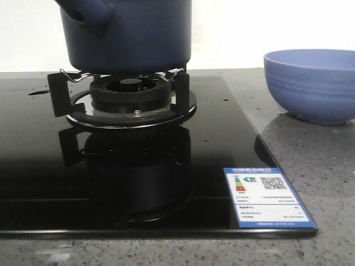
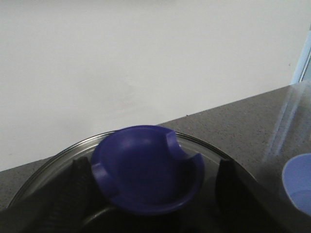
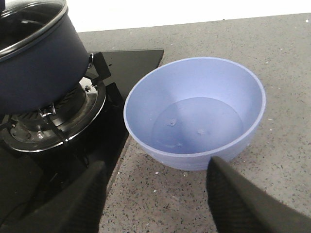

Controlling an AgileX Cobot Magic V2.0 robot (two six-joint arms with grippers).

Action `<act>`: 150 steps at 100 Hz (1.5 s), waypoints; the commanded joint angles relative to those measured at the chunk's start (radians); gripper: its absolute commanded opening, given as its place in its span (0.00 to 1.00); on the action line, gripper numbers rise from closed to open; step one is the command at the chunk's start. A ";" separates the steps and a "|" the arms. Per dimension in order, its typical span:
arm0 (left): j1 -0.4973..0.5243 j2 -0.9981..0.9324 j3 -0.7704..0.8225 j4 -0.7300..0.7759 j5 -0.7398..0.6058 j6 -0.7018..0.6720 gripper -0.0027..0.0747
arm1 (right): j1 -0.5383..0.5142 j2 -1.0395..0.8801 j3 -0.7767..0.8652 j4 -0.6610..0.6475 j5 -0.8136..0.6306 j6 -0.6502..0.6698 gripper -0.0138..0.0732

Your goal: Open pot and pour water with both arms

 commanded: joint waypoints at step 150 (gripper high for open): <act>0.025 0.082 -0.131 0.002 -0.035 -0.003 0.67 | 0.001 0.011 -0.037 0.021 -0.039 -0.012 0.63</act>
